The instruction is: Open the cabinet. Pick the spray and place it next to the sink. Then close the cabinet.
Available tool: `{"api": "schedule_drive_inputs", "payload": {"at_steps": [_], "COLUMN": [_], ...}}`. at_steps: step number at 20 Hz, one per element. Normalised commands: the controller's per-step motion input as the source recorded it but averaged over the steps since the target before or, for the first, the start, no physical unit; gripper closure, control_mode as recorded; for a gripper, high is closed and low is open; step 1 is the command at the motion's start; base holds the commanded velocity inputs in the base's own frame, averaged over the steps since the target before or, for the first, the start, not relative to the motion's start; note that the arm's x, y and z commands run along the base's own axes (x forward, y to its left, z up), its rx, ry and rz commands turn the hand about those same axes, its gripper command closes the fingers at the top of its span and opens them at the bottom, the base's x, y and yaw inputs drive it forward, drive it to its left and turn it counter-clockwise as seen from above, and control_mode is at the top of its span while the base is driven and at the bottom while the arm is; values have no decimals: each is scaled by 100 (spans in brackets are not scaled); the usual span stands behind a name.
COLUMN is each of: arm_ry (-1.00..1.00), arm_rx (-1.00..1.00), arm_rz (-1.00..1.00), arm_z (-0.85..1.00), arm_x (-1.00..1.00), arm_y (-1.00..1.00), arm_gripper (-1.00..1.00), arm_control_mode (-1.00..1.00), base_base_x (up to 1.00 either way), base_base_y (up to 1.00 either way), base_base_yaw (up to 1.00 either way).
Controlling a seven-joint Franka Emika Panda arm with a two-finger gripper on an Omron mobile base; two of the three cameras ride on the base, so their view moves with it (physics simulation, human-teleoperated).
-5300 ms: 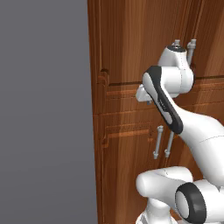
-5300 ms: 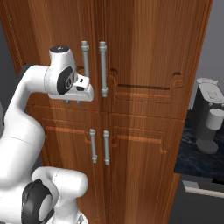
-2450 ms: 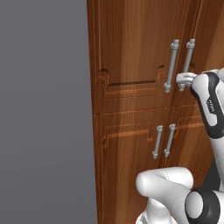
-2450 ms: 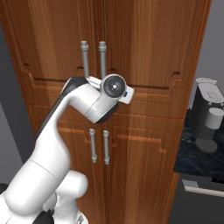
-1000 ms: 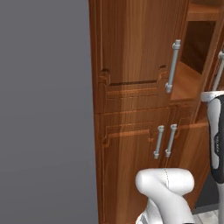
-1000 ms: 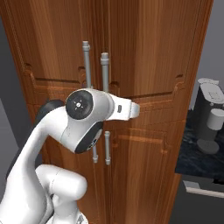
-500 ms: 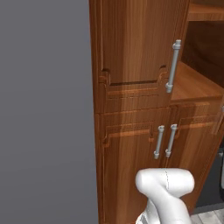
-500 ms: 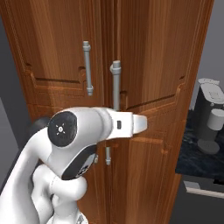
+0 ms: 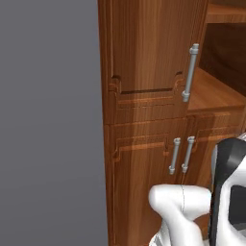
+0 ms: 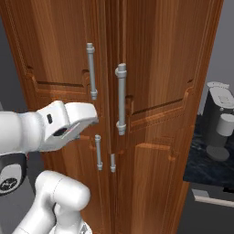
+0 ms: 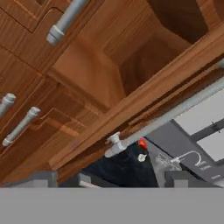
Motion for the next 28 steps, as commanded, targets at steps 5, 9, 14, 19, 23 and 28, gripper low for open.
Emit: {"api": "schedule_drive_inputs", "payload": {"at_steps": [5,9,14,19,23,28], "arm_ry": [52,53,44,20,4,0], "arm_rx": [-65,-54,-30,-14,-2,0], "arm_rz": [0,0,0,0,-4,-2], "arm_z": [0,-7,-23,-14,0,0], "arm_x": [81,93,100,73,3,-39], "arm_y": [85,32,-15,-59,-93,-100], "arm_gripper": [-100,-100,-100,-100,-100,-100], "arm_control_mode": [-100,-100,-100,-100,-100,-100], "base_base_x": [0,0,0,0,0,0], "base_base_y": [0,0,0,0,0,0], "base_base_yaw": [0,0,0,0,0,0]}}
